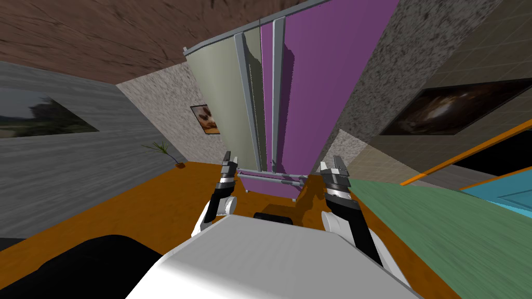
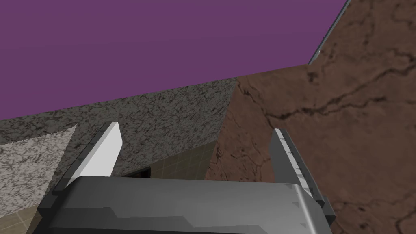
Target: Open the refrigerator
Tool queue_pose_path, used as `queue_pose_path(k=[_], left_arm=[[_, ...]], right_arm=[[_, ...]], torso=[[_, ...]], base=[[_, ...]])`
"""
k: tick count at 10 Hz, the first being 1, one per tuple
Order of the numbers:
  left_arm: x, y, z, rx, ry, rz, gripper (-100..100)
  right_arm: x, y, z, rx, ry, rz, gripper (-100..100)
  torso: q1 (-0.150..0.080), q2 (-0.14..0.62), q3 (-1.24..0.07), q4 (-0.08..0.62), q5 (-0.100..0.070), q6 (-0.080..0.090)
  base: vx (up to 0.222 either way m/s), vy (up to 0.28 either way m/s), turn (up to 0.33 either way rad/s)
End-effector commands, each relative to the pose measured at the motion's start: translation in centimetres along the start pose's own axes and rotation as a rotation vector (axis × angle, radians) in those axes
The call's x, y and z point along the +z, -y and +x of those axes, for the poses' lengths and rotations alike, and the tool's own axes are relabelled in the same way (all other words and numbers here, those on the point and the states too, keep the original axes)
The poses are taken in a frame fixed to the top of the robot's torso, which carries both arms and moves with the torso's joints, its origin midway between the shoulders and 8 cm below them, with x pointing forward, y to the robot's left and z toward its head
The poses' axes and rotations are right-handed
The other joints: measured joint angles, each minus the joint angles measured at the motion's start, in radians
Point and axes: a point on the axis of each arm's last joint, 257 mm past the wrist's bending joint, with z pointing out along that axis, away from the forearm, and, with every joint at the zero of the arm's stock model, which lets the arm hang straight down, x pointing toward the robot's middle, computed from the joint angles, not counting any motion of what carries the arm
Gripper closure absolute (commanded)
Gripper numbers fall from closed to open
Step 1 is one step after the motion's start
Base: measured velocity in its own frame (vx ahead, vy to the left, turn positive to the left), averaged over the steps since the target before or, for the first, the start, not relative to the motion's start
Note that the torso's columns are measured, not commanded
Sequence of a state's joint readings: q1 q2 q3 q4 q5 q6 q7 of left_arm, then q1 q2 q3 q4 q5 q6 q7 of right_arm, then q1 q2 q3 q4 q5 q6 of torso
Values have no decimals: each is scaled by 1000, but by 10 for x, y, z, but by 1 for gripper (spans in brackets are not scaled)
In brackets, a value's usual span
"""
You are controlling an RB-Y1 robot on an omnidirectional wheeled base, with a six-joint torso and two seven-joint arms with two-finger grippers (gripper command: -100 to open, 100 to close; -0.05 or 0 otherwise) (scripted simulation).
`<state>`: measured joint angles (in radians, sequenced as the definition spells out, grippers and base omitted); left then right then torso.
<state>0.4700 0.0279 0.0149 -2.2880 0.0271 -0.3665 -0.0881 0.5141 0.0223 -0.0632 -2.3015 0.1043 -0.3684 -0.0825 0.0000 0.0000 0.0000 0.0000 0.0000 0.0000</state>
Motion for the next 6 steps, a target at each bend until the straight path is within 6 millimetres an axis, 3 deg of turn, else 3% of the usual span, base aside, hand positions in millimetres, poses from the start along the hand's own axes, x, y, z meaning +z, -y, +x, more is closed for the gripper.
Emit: queue_pose_path(k=[1,6], left_arm=[[0,0,0,0,0,0,0],[0,0,0,0,0,0,0]], right_arm=[[0,0,0,0,0,0,0],[0,0,0,0,0,0,0]], torso=[[0,40,-82,41,0,0],[0,396,-792,396,0,0]], base=[[0,0,0],[0,0,0]])
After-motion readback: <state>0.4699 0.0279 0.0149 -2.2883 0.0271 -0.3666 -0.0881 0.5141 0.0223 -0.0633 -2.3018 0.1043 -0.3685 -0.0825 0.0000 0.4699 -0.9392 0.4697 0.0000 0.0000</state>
